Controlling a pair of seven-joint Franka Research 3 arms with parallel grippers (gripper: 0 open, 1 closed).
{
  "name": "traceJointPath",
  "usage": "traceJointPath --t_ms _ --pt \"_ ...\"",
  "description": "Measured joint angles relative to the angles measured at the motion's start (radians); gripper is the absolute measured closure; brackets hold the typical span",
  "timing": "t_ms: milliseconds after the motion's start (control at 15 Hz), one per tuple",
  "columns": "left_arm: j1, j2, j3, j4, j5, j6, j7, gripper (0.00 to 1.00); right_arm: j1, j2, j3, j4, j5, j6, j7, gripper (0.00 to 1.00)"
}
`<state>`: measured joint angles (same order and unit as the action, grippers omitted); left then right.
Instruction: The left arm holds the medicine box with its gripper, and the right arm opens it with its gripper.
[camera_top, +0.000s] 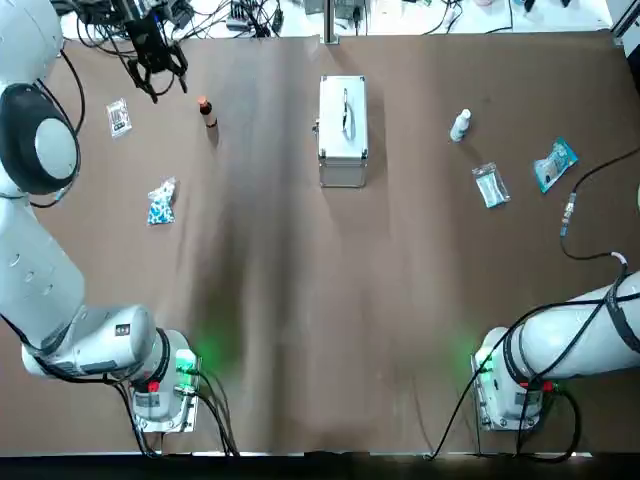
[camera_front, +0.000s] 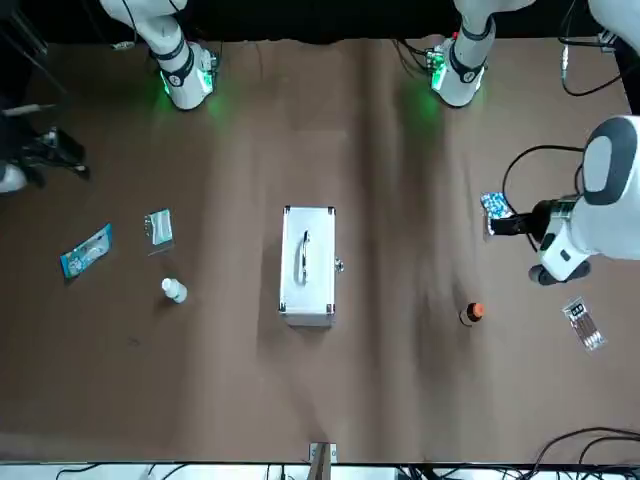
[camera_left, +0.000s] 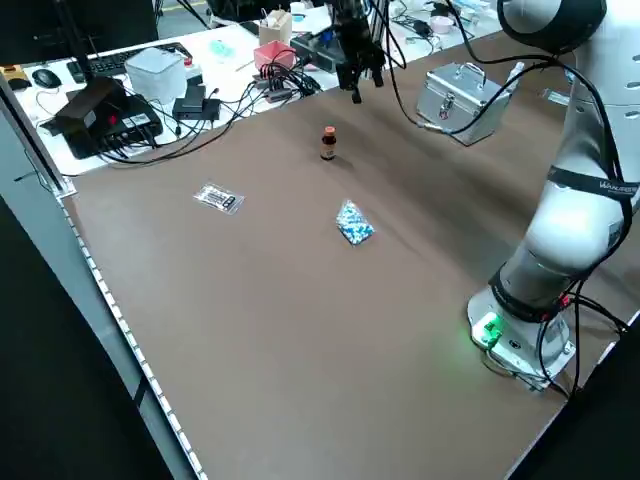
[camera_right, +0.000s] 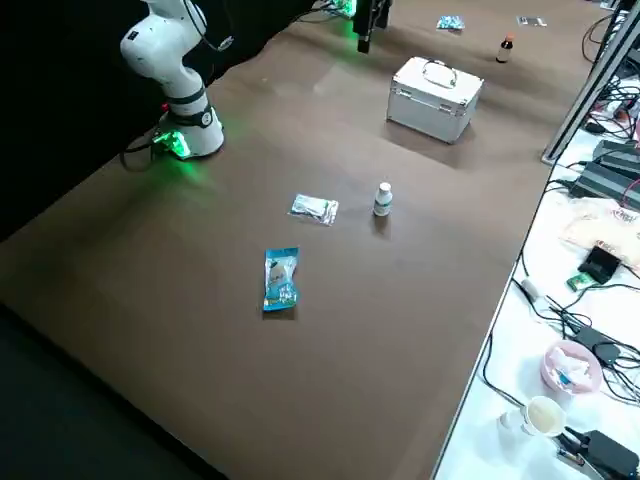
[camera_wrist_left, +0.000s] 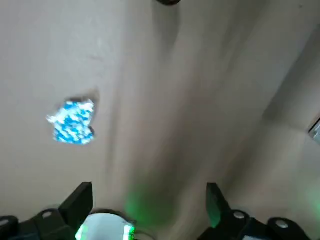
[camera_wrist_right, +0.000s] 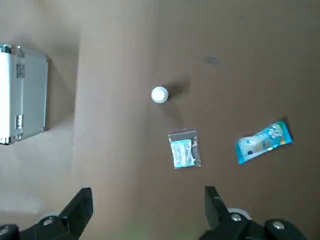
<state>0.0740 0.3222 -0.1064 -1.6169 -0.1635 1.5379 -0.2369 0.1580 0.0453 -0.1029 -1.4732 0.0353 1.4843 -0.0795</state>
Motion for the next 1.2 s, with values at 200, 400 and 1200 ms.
traceJointPath --t_ms 200,400,1200 --pt "-0.013 0.004 -0.004 -0.051 -0.029 0.046 -0.147 0.00 0.019 0.015 0.001 -0.002 0.057 0.008 0.003 0.01" --pt "-0.050 0.013 -0.012 -0.098 -0.062 0.133 -0.304 0.02 0.020 0.016 -0.001 -0.002 0.124 0.008 0.003 0.01" --pt "-0.253 0.100 -0.041 -0.213 -0.093 0.568 -1.125 0.00 0.083 0.058 0.002 -0.011 0.211 0.037 0.003 0.01"
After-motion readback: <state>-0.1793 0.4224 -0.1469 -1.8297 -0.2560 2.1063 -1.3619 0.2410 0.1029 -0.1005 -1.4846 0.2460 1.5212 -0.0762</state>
